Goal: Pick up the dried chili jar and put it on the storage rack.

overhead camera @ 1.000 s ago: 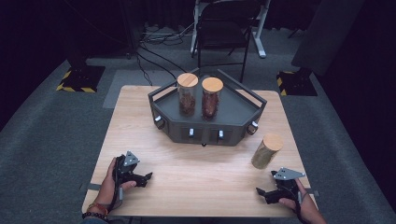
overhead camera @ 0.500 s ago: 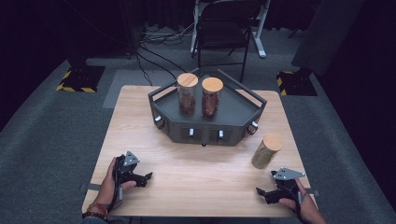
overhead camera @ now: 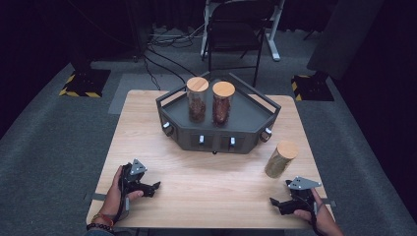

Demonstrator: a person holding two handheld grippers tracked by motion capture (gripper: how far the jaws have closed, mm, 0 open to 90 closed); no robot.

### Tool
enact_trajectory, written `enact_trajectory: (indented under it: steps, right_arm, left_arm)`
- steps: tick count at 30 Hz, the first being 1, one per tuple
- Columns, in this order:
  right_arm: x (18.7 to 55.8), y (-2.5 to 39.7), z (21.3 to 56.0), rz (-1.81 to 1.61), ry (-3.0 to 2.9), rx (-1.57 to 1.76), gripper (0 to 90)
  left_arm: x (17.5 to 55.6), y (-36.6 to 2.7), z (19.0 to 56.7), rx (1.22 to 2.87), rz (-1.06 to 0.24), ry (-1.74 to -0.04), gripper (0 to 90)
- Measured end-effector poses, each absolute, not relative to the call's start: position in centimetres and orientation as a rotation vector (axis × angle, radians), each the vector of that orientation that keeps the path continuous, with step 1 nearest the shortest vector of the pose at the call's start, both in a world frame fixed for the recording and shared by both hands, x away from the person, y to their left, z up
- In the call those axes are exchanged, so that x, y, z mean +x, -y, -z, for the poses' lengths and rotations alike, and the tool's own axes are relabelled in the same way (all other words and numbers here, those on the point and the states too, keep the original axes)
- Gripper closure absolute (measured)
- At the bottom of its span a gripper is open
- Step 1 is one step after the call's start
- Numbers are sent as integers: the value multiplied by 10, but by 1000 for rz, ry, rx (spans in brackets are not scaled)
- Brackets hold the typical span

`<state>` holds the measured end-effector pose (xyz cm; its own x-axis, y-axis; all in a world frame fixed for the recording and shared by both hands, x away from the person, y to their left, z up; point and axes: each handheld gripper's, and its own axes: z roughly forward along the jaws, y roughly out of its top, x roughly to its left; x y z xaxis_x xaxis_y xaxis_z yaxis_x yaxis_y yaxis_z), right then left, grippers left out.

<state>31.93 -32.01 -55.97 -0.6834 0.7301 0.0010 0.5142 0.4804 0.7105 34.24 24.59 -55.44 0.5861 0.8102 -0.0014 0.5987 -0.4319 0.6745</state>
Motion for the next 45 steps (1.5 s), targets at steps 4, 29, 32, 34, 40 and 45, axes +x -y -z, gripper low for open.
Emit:
enact_trajectory:
  steps: [4, 29, 32, 34, 40, 45]
  right_arm:
    - [319, 321, 558, -992, -2429, 1072, 2]
    - [325, 334, 544, -881, -2346, 1170, 21]
    - [326, 336, 541, -882, -2335, 1172, 21]
    - [326, 338, 540, -884, -2326, 1186, 21]
    - [329, 342, 534, -905, -2296, 1211, 21]
    - [331, 342, 530, -899, -2288, 1224, 21]
  left_arm:
    - [342, -246, 554, 2178, -430, -1113, 0]
    - [343, -246, 554, 2181, -432, -1111, 0]
    - [343, -246, 554, 2182, -431, -1109, 0]
    - [344, -245, 554, 2181, -430, -1108, 0]
    - [344, -245, 555, 2180, -429, -1108, 0]
    - [344, -245, 555, 2180, -430, -1107, 0]
